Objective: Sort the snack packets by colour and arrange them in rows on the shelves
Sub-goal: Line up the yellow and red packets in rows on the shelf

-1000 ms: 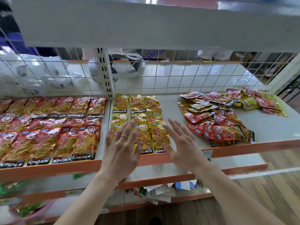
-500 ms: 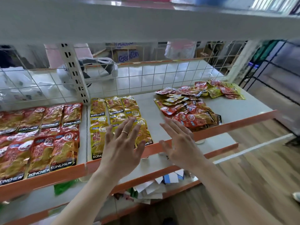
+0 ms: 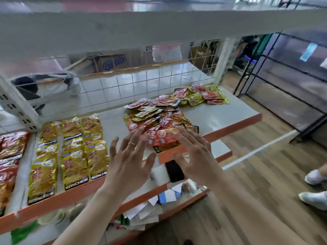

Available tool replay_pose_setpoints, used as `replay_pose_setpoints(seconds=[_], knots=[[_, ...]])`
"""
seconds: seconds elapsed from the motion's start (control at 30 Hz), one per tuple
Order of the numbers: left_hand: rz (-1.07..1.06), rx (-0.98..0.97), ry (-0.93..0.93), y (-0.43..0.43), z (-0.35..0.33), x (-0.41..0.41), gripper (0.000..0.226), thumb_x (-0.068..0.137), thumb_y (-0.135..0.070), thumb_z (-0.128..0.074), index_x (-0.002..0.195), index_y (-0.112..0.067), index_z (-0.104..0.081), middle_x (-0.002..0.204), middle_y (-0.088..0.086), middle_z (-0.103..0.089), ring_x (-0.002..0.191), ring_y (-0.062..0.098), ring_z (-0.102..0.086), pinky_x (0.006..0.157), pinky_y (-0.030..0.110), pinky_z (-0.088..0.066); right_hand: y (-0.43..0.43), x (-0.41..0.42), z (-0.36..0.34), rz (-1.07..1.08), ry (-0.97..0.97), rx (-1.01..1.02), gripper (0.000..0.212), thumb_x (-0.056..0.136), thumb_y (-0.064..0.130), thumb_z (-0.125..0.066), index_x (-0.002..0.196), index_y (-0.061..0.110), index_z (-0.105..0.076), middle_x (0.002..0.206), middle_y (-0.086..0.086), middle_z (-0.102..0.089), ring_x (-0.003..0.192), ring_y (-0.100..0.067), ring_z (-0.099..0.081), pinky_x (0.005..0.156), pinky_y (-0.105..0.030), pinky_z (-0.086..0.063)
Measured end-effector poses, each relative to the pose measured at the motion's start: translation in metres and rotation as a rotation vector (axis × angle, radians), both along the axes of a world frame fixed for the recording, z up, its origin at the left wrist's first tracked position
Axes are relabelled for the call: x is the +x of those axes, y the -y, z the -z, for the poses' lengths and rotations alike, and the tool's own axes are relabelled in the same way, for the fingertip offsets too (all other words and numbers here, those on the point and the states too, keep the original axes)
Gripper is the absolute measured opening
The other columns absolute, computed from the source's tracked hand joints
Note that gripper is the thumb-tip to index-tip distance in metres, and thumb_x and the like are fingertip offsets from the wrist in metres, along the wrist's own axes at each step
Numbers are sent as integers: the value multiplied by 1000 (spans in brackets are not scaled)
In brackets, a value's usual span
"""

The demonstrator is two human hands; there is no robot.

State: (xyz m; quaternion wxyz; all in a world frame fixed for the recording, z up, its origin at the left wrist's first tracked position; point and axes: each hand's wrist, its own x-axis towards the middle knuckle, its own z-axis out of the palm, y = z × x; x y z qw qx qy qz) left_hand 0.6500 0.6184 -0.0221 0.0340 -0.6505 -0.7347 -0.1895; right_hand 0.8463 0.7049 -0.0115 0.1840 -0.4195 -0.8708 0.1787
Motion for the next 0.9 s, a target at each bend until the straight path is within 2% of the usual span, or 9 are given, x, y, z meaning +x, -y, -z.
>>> replay_pose_setpoints(seconds=[0.2,0.43,0.73,0.9], knots=[[33,31,-9,-54,-5,65,57,95,-54,-33,137,-21,-54,154,2,-45,140,26,-43,113,60,-25,-46,62,-1,28,-17,16,57,96,43,-55,149,31,-37,160,12,-28,150,-11,-16,121,-48,-14],[8,-10,-6,-88,6,103,58,95,-55,-33,139,-24,-51,156,1,-41,143,25,-38,112,62,-26,-89,98,2,1,-7,21,56,96,42,-55,148,30,-38,160,12,-28,149,-11,-17,120,-45,-14],[-35,-34,0,-103,16,93,59,93,-57,-35,138,-23,-53,154,1,-45,142,24,-42,111,61,-29,-115,82,9,-22,-15,-13,58,96,41,-58,149,31,-37,158,12,-31,148,-8,-18,121,-42,-13],[-20,-36,52,-120,24,79,62,92,-60,-33,140,-25,-52,157,-3,-39,145,20,-36,115,55,-21,-125,70,10,5,6,-7,59,95,41,-59,149,30,-38,156,12,-34,147,-8,-21,121,-43,-16]])
